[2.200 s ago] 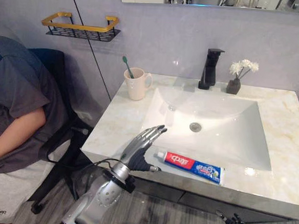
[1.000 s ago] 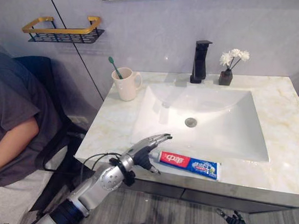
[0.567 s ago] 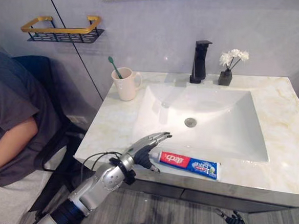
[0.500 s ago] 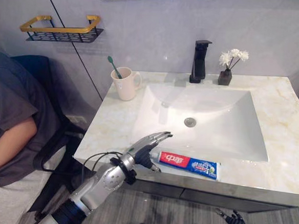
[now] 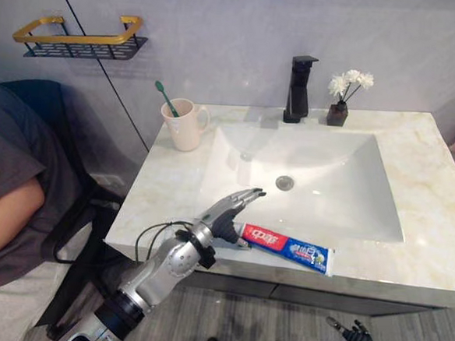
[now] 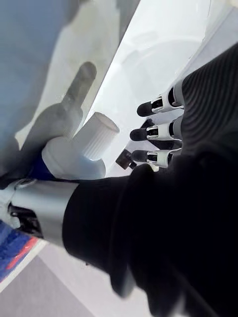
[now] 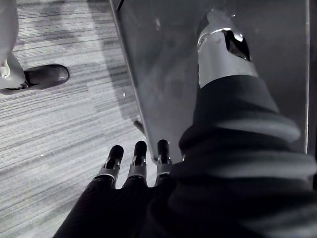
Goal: Organize washtable
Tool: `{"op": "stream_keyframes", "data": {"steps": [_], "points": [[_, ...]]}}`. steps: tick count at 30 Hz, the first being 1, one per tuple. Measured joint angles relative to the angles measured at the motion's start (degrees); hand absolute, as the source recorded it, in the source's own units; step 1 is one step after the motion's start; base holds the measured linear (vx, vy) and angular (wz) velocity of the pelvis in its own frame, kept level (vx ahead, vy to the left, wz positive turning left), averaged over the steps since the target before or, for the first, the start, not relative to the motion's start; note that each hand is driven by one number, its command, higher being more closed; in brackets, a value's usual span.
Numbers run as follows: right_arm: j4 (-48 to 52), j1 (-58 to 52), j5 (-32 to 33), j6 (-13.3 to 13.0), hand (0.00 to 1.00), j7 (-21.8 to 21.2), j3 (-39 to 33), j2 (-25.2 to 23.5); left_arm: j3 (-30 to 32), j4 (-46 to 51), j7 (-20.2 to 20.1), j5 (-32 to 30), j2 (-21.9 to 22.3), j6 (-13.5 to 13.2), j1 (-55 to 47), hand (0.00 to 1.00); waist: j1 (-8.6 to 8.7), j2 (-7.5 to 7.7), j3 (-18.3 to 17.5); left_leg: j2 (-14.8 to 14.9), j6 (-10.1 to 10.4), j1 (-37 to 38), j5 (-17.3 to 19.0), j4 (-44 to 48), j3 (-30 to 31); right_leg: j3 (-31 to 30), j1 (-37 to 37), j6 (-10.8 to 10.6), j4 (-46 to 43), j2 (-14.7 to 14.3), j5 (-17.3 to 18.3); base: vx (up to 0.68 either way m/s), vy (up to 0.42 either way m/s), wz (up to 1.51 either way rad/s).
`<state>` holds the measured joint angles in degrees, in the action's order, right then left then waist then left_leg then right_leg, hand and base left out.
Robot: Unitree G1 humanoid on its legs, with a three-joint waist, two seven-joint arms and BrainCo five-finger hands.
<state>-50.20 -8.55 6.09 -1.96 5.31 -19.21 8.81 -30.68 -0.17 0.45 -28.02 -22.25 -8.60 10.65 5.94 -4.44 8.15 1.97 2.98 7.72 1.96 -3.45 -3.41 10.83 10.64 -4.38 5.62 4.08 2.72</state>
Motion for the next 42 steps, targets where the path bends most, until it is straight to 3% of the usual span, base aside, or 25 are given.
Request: {"op": "stream_keyframes", "data": {"steps": [11, 15, 17, 26, 39, 42], "points": [[0.0, -0.2, 0.0, 0.0, 0.0, 0.1, 0.0, 0.2, -5.5, -6.8, 0.2, -11.1, -1.1, -1.5, 7.0, 1.0, 1.18, 0.12, 0.1, 0.0, 0.0, -0.1, 0.0, -0.5, -1.1, -0.6, -0.8, -0.1, 0.0, 0.0, -0.2, -0.02, -0.015, -0.04], [0.0, 0.1, 0.0, 0.0, 0.0, 0.1, 0.1, 0.2, -6.4, -7.5, 0.7, -12.7, -0.9, -1.2, 9.0, 1.0, 1.52, 0.25, 0.2, 0.0, 0.0, 0.0, 0.0, -0.5, -1.4, -0.6, -0.9, -0.2, 0.0, 0.1, -0.2, -0.02, -0.016, -0.05], [0.0, 0.3, 0.0, 0.0, 0.0, 0.1, 0.1, 0.2, -6.4, -8.1, 0.7, -13.2, -0.8, -0.8, 9.4, 1.0, 2.6, 0.23, 0.2, 0.0, 0.0, 0.0, 0.0, -0.5, -1.5, -0.6, -0.8, -0.2, 0.0, 0.1, -0.2, 0.0, 0.0, 0.0], [0.0, 0.3, 0.1, 0.0, 0.0, 0.8, 0.0, 0.2, -6.1, -8.6, 0.6, -12.8, 0.1, 0.3, 9.3, 1.0, 2.68, -0.56, 0.4, 0.1, 0.6, 0.1, 0.4, 0.4, -1.7, -0.9, -0.6, -0.2, 0.0, 0.1, -0.2, -0.02, -0.016, -0.02], [-0.1, -0.7, 0.6, 0.0, 0.0, 1.2, -2.0, -1.8, 2.6, -1.3, 1.2, 6.8, 4.7, 1.8, -2.8, 1.0, 2.35, -0.85, 0.3, 0.4, 0.5, 0.1, 0.7, 0.9, -3.3, -2.3, -0.9, -0.2, -0.6, 0.0, -0.2, -0.03, -0.015, -0.05], [-0.1, -1.0, 1.6, 0.1, 0.0, 1.7, -4.3, -2.3, 4.4, 1.8, 1.7, 10.9, 5.4, 2.0, -5.5, 1.0, 1.39, -0.89, 0.1, 0.8, 0.2, 0.1, 2.1, 2.5, -4.6, -3.5, -0.9, -0.2, -0.7, -0.3, -0.2, -0.04, -0.012, -0.24]]}}
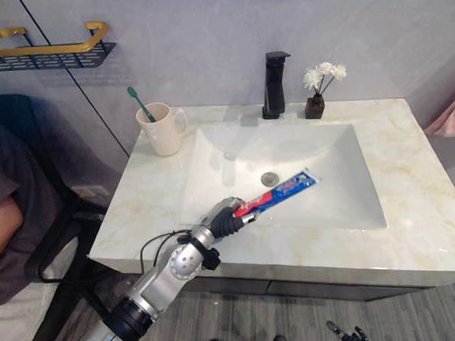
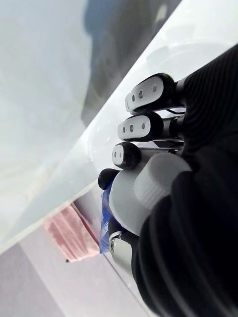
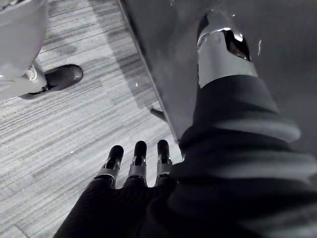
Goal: Organize washtable
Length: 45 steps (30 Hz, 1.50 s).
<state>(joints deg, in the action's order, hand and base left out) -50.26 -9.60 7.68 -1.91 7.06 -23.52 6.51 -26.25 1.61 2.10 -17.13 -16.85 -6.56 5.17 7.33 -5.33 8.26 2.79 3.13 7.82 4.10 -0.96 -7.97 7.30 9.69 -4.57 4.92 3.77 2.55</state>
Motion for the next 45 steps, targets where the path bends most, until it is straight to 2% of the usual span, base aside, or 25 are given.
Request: {"op": "stream_keyframes", "data": {"steps": [2, 5, 10, 13, 16, 20, 23, 25, 27, 29, 31, 32, 35, 36, 37, 40, 45], "points": [[0.0, -0.2, 1.3, 0.0, 0.0, 0.6, -2.2, -0.1, 0.9, 2.6, 0.5, 2.2, 0.5, 0.0, -1.6, 1.0, -0.26, -0.03, 0.0, 0.0, 0.0, -0.1, 0.0, 0.0, -0.1, -0.1, -0.3, 0.1, 0.0, -0.1, 0.0, -0.03, -0.021, -0.07], [3.6, -1.4, 2.8, 0.1, 0.0, 1.8, -8.6, -0.8, 4.8, 6.7, 1.1, 5.9, 3.8, 0.1, -5.3, 1.0, -0.66, -0.25, -1.1, 0.2, -0.3, -1.3, 0.2, -0.1, -0.9, -1.2, -2.1, 0.5, -0.2, -0.4, -0.3, -0.01, -0.021, -0.15], [17.6, -2.2, 5.8, 0.0, 0.0, 6.1, -21.3, -1.5, 9.8, 10.5, 2.1, 12.2, 7.2, 0.1, -6.7, 1.0, -1.13, 0.22, -1.7, 0.6, -0.3, -1.1, 0.2, -0.1, -2.4, -2.7, -2.8, 0.6, -0.9, -0.7, -0.4, 0.01, -0.018, -0.16], [25.9, -1.9, 6.0, -0.1, 0.0, 9.7, -25.1, -1.6, 12.3, 13.0, 3.1, 13.8, 9.0, 0.1, -7.2, 1.0, -1.24, 1.19, -2.2, 0.9, -0.3, -1.2, 0.2, -0.1, -2.5, -2.8, -2.9, 0.7, -0.9, -0.9, -0.5, -0.02, -0.029, -0.06], [35.7, -0.8, 6.3, -0.3, 0.0, 12.5, -28.3, -1.6, 15.1, 15.2, 3.8, 14.4, 10.0, -0.1, -9.4, 1.0, -1.26, 1.97, -2.7, 1.0, -0.3, -1.1, 0.3, -0.1, -2.6, -2.9, -3.0, 0.7, -0.9, -1.2, -0.5, -0.02, -0.008, -0.01], [51.5, 2.6, 6.2, -2.7, 0.0, 16.2, -30.0, -0.3, 19.1, 16.5, 4.8, 15.5, 10.0, -0.2, -12.0, 1.0, -1.71, 2.6, -3.1, 1.3, -0.3, -1.2, 0.4, 0.0, -3.3, -3.9, -3.7, 0.9, -0.9, -1.7, -0.7, -0.05, -0.031, -0.11], [57.4, 5.1, 6.4, -4.7, 0.0, 16.4, -29.2, 2.1, 19.7, 17.0, 5.5, 16.3, 10.0, -0.2, -12.9, 1.0, -1.68, 2.84, -3.2, 1.2, -0.3, -1.3, 0.4, 0.0, -3.5, -4.2, -4.0, 0.7, -0.8, -1.8, -0.9, -0.02, -0.011, -0.07], [62.1, 6.8, 10.7, -9.0, 0.0, 13.9, -25.5, 5.2, 19.6, 18.7, 5.4, 16.9, 10.1, -0.2, -13.3, 1.0, -1.7, 3.33, -3.6, 1.2, -0.4, -1.4, 0.5, 0.0, -3.6, -4.3, -4.2, 0.7, -0.8, -1.8, -0.9, 0.0, 0.0, 0.0], [65.4, 9.0, 13.9, -11.3, 0.0, 11.3, -19.8, 7.7, 19.6, 20.8, 5.2, 17.9, 10.1, -0.4, -13.3, 1.0, -1.71, 3.72, -4.2, 1.2, -0.4, -2.0, 0.5, 0.0, -3.7, -4.4, -4.8, 0.9, -0.8, -1.7, -1.1, 0.0, -0.008, -0.04], [68.0, 11.3, 16.2, -12.7, 0.0, 8.0, -13.6, 9.9, 19.5, 21.6, 4.2, 18.9, 10.1, -1.2, -13.3, 1.0, -1.87, 4.24, -4.4, 1.2, -0.4, -2.3, 0.5, 0.0, -3.7, -4.3, -4.8, 0.9, -0.8, -1.6, -1.5, 0.01, -0.002, -0.02], [70.7, 14.0, 19.1, -13.2, 0.0, 3.3, -3.1, 11.9, 18.7, 21.7, 4.0, 19.3, 10.0, -1.3, -13.3, 1.0, -2.46, 4.56, -4.7, 1.2, -0.4, -2.4, 0.5, 0.1, -3.4, -3.7, -4.7, 0.9, -0.8, -1.5, -1.5, 0.01, 0.005, 0.07], [71.3, 14.5, 19.6, -13.2, 0.0, 2.4, -0.6, 12.1, 18.4, 21.7, 4.0, 19.4, 10.0, -1.3, -13.2, 1.0, -2.76, 4.59, -4.7, 1.2, -0.4, -2.4, 0.5, 0.1, -3.3, -3.5, -4.6, 0.9, -0.8, -1.4, -1.5, 0.0, 0.0, 0.1], [72.1, 16.5, 22.3, -12.4, 0.0, -2.7, 13.0, 12.1, 16.3, 21.7, 4.0, 19.4, 10.0, -1.3, -13.2, 1.0, -4.33, 4.59, -4.7, 1.0, -0.5, -2.3, 0.4, 0.1, -2.5, -2.1, -4.1, 0.9, -0.8, -1.2, -1.5, -0.01, -0.003, 0.15], [72.1, 16.8, 22.9, -12.1, 0.0, -3.5, 15.2, 12.1, 16.0, 21.7, 4.1, 19.4, 10.0, -1.3, -13.2, 1.0, -4.65, 4.58, -4.7, 1.0, -0.5, -2.3, 0.4, 0.1, -2.3, -1.8, -4.0, 0.9, -0.8, -1.2, -1.5, -0.01, -0.004, 0.21], [72.1, 17.2, 23.6, -11.1, 0.0, -5.3, 19.1, 12.0, 15.3, 21.7, 4.2, 19.4, 10.0, -1.3, -13.2, 1.0, -5.16, 4.58, -4.7, 0.9, -0.5, -2.3, 0.4, 0.1, -1.6, -0.8, -3.7, 0.9, -0.8, -1.1, -1.5, -0.01, -0.005, 0.22], [71.9, 18.2, 25.6, -9.3, 0.0, -8.5, 26.8, 11.3, 14.9, 21.7, 4.4, 19.3, 9.9, -1.3, -13.2, 1.0, -5.41, 4.58, -4.7, 0.6, -0.7, -2.3, 0.3, 0.1, -0.5, 0.6, -3.2, 0.8, -0.8, -0.8, -1.5, -0.01, 0.0, 0.22], [69.6, 18.5, 30.6, -7.2, 0.0, -10.8, 35.7, 7.1, 12.4, 21.6, 4.6, 19.2, 9.7, -1.2, -12.8, 1.0, -5.67, 4.58, -4.7, 0.2, -1.0, -2.3, 0.1, -0.2, 0.1, 2.0, -3.0, 0.9, -0.8, -0.4, -1.5, -0.02, 0.002, 0.08]]}}
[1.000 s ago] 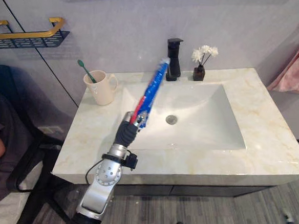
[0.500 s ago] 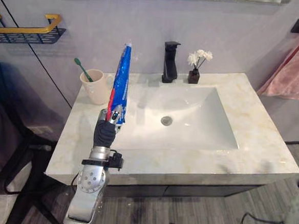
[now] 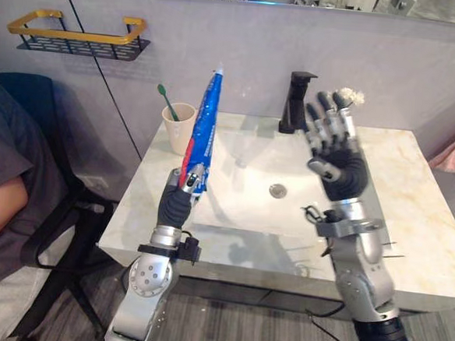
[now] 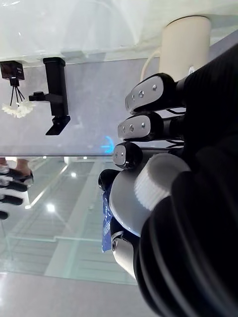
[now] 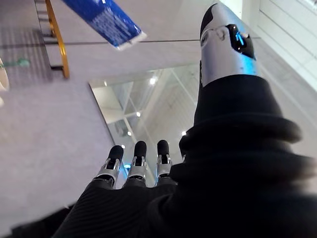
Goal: Organize washtable
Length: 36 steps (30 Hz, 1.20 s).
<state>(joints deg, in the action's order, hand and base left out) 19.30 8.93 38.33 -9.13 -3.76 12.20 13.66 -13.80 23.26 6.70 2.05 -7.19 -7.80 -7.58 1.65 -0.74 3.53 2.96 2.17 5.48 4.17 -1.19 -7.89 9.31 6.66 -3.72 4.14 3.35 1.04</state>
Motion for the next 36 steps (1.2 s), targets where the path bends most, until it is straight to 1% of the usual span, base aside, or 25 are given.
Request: {"op": "stream_keyframes", "data": {"steps": [1, 4, 7, 11, 18, 21, 22, 26, 29, 36], "points": [[-1.1, 0.6, 1.2, 0.9, 0.0, -0.2, 2.3, -0.6, -0.9, 0.0, 0.1, -0.1, -0.3, 0.1, 0.3, 1.0, -0.1, 0.0, 0.0, -0.1, 0.0, 0.0, 0.0, 0.0, 0.0, 0.1, 0.0, 0.0, 0.0, 0.1, 0.0, 0.0, 0.0, 0.0], [-3.0, 1.0, 4.2, 2.1, 0.0, -0.3, 5.2, -2.3, -3.9, -0.9, 0.7, -0.5, -1.1, 0.3, 2.8, 1.0, -0.89, 0.0, 0.0, -0.1, -0.1, -0.3, -0.3, -0.1, 0.5, 0.7, 0.0, 0.0, 0.1, 0.1, 0.0, -0.04, -0.013, 0.09], [-4.2, 2.0, 7.2, 2.9, 0.0, -0.2, 7.1, -3.3, -4.6, -1.1, 1.2, -1.6, -1.1, 0.8, 5.1, 1.0, -0.79, 0.01, 0.0, -0.4, -0.1, -0.5, -1.6, -1.4, 1.5, 1.9, -0.3, 0.0, 0.1, 0.2, 0.0, -0.04, -0.021, 0.2], [-5.8, 4.8, 10.0, 3.1, 0.0, 0.0, 8.6, -3.7, -5.8, -2.2, 1.2, -4.0, -1.7, 1.1, 6.6, 1.0, -0.86, 0.03, 0.0, -0.5, -0.1, -0.7, -2.3, -2.1, 1.6, 2.1, -0.8, 0.1, 0.1, 0.4, -0.1, -0.05, -0.014, 0.03], [-8.7, 6.5, 15.2, 3.1, 0.0, 0.3, 11.0, -4.5, -10.6, -5.7, 1.0, -8.5, -2.2, 1.9, 6.8, 1.0, -0.82, 0.14, -0.1, -1.0, -0.5, -0.7, -3.1, -2.8, 1.6, 2.5, -0.9, -0.1, 0.3, 0.8, -0.7, -0.05, 0.003, 0.02], [-9.6, 7.4, 16.2, 3.1, 0.0, 1.3, 11.0, -4.9, -12.2, -6.4, 0.9, -9.7, -2.7, 2.5, 6.9, 1.0, -0.87, 0.67, -0.5, -1.1, -0.6, -0.7, -3.1, -2.8, 1.5, 2.5, -0.8, -0.1, 0.7, 0.9, -1.0, -0.05, -0.001, -0.03], [-9.8, 7.7, 16.8, 3.0, 1.0, 1.3, 11.0, -5.0, -12.8, -6.4, 0.9, -10.2, -2.8, 2.5, 6.9, 1.0, -0.93, 0.93, -0.6, -1.1, -0.6, -0.8, -3.2, -2.8, 1.5, 2.5, -0.8, 0.0, 1.0, 0.8, -1.2, -0.05, -0.015, -0.04], [-10.2, 8.0, 18.0, 2.9, 1.0, 1.9, 10.8, -4.9, -13.6, -8.0, 0.9, -11.8, -2.7, 2.2, 8.0, 1.0, -0.86, 1.07, -1.0, -1.1, -0.5, -0.8, -3.5, -3.0, 1.5, 2.6, -0.9, 0.1, 1.1, 0.8, -1.2, -0.04, -0.015, 0.0], [-11.3, 8.8, 18.4, 2.7, 1.0, 2.4, 10.8, -4.7, -13.7, -9.2, 0.9, -11.9, -2.6, 2.1, 8.9, 1.0, -0.58, 1.07, -1.1, -1.1, -0.5, -0.8, -4.3, -4.1, 1.6, 3.0, -1.2, 0.2, 1.2, 0.7, -1.3, -0.04, -0.016, 0.05], [-11.3, 8.8, 18.5, 2.9, 1.0, 2.3, 10.8, -4.6, -13.8, -10.5, 0.9, -11.2, -2.5, 0.9, 8.5, 1.0, -0.73, 1.07, -1.2, -1.1, -0.6, -0.8, -4.4, -4.1, 1.7, 3.0, -1.2, 0.2, 1.2, 0.8, -1.5, -0.02, -0.003, 0.0]]}}
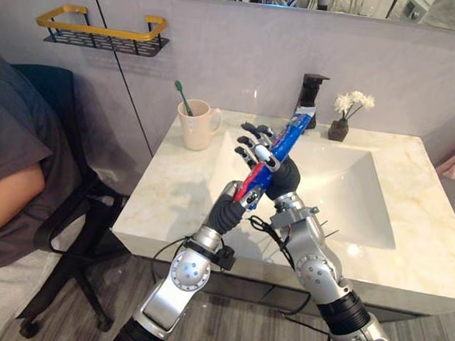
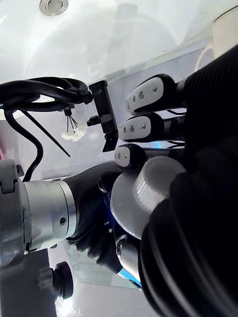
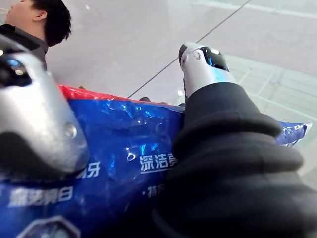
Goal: Organize washtable
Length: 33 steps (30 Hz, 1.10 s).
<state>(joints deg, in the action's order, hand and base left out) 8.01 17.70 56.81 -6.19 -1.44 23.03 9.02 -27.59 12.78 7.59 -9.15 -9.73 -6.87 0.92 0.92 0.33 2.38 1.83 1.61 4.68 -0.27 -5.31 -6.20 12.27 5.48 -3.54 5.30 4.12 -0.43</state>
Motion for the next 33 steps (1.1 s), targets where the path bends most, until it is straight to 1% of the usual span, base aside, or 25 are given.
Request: {"op": "stream_keyframes", "data": {"steps": [1, 6, 10, 15, 20, 22, 23, 24, 25, 26, 27, 30, 31, 32, 33], "points": [[0.0, 0.0, -0.1, 0.1, 1.0, 0.0, 0.0, 0.0, 0.0, -0.1, 0.0, 0.1, 0.0, -0.1, -0.1, 0.0, 0.0, 0.0, 0.0, 0.0, 0.0, 0.0, 0.0, 0.0, 0.1, 0.0, 0.0, 0.0, 0.0, 0.0, 0.0, 0.0, 0.0, 0.0], [0.0, -0.7, -1.3, 0.5, 1.0, -1.2, 0.0, -0.3, 0.7, -0.5, 0.0, 1.5, 0.2, -0.1, -1.9, 0.0, 0.11, -0.01, 0.0, 0.0, 0.1, 0.0, -0.1, 0.0, 0.7, 0.3, 0.2, 0.0, 0.0, 0.0, 0.0, -0.02, -0.005, 0.03], [0.0, -2.4, -2.4, 0.5, 1.0, -1.2, -2.2, -2.0, 2.2, -0.1, 0.9, 1.6, 0.6, -0.1, -2.7, 0.0, 0.05, -0.01, 0.0, -0.1, 0.1, 0.0, -0.3, 0.0, 1.3, 0.8, 0.4, 0.0, 0.0, 0.0, 0.0, -0.03, -0.007, 0.06], [0.1, -4.6, -2.9, 0.0, 1.0, -1.2, -6.5, -3.1, 8.1, 4.9, 3.8, 1.4, 1.4, -0.1, -5.2, 0.0, 0.03, -0.01, 0.0, -0.1, 0.1, 0.0, -0.5, 0.0, 1.7, 1.5, 0.7, 0.0, 0.0, 0.1, 0.0, -0.04, -0.005, 0.06], [1.1, -6.2, -3.0, -0.2, 1.0, -1.2, -9.3, -3.1, 14.4, 11.5, 6.5, 0.5, 1.7, -1.1, -7.9, 0.0, -0.05, -0.02, 0.0, -0.1, 0.1, 0.4, -0.6, 0.0, 1.8, 1.8, 1.3, 0.0, 0.1, 0.1, 0.0, -0.03, -0.003, 0.03], [3.4, -6.7, -3.1, -0.3, 1.0, -1.2, -10.7, -3.1, 18.1, 14.1, 7.7, 0.5, 1.9, -1.5, -10.0, 0.0, -0.08, -0.03, 0.0, -0.1, 0.1, 0.4, -0.6, 0.0, 1.8, 1.8, 1.3, 0.0, 0.1, 0.1, 0.0, -0.02, -0.002, 0.0], [4.9, -7.2, -3.4, -0.6, 1.0, -1.2, -12.1, -3.1, 21.1, 15.0, 8.2, 0.5, 2.1, -2.2, -11.5, 0.0, -0.14, -0.03, 0.0, -0.1, 0.1, 0.4, -0.6, 0.0, 1.8, 1.8, 1.3, 0.0, 0.1, 0.1, 0.0, -0.03, -0.004, 0.0], [5.2, -7.2, -3.4, -1.1, 1.0, -1.2, -12.7, -3.1, 22.4, 15.2, 8.5, 0.5, 2.3, -2.4, -12.2, 0.0, -0.14, -0.03, 0.0, -0.1, 0.1, 0.4, -0.6, 0.0, 1.8, 1.8, 1.3, 0.0, 0.1, 0.1, 0.0, -0.04, -0.004, 0.01], [5.8, -7.6, -3.5, -1.5, 1.0, -1.2, -14.0, -3.2, 25.0, 15.8, 9.2, 0.6, 3.2, -2.4, -13.5, 0.0, -0.19, -0.03, 0.0, -0.2, 0.1, 0.4, -0.6, 0.0, 1.8, 1.8, 1.3, 0.0, 0.1, 0.1, 0.0, 0.0, 0.0, 0.0], [6.3, -8.1, -3.5, -1.8, 1.0, -1.2, -14.8, -3.4, 26.4, 16.0, 9.4, 0.7, 3.9, -2.5, -14.2, 0.0, -0.25, -0.03, 0.0, -0.2, 0.1, 0.4, -0.6, 0.0, 1.8, 1.8, 1.3, 0.0, 0.1, 0.1, 0.0, 0.0, 0.0, 0.0], [7.2, -9.3, -3.5, -2.4, 1.0, -1.2, -16.6, -4.1, 29.3, 16.1, 10.1, 0.7, 5.2, -2.6, -15.6, 0.0, -0.39, -0.03, 0.0, -0.2, 0.1, 0.4, -0.6, 0.0, 1.8, 1.8, 1.3, 0.0, 0.1, 0.1, 0.0, 0.0, 0.0, 0.0], [8.3, -12.2, -4.8, -2.5, 1.0, -1.0, -20.9, -5.3, 37.6, 15.7, 10.3, 5.2, 9.2, -2.6, -19.7, 0.0, -0.7, -0.02, 0.0, -0.2, 0.1, 0.3, -0.6, -0.1, 1.8, 1.9, 1.4, 0.0, 0.3, 0.1, 0.0, 0.0, 0.0, 0.0], [8.6, -12.9, -5.1, -2.5, 1.0, -1.0, -21.7, -5.4, 39.1, 15.3, 10.4, 5.9, 9.9, -2.6, -20.3, 0.0, -0.84, -0.02, 0.0, -0.2, 0.1, 0.3, -0.6, -0.1, 1.9, 1.9, 1.4, 0.0, 0.3, 0.1, 0.0, -0.02, -0.006, 0.04], [9.1, -14.3, -5.8, -2.5, 1.0, -1.0, -23.4, -5.4, 41.9, 13.7, 10.5, 7.1, 11.0, -2.6, -21.3, 0.0, -1.38, -0.02, 0.0, -0.2, 0.1, 0.2, -0.6, -0.1, 2.1, 2.1, 1.3, 0.0, 0.3, 0.1, 0.1, -0.02, -0.005, 0.04], [9.2, -14.7, -5.9, -2.5, 1.0, -1.0, -24.2, -5.4, 42.8, 13.0, 10.5, 7.5, 11.4, -2.6, -21.6, 0.0, -1.63, -0.02, 0.1, -0.2, 0.1, 0.2, -0.6, -0.1, 2.2, 2.1, 1.3, 0.0, 0.3, 0.1, 0.1, -0.02, -0.007, 0.07]]}}
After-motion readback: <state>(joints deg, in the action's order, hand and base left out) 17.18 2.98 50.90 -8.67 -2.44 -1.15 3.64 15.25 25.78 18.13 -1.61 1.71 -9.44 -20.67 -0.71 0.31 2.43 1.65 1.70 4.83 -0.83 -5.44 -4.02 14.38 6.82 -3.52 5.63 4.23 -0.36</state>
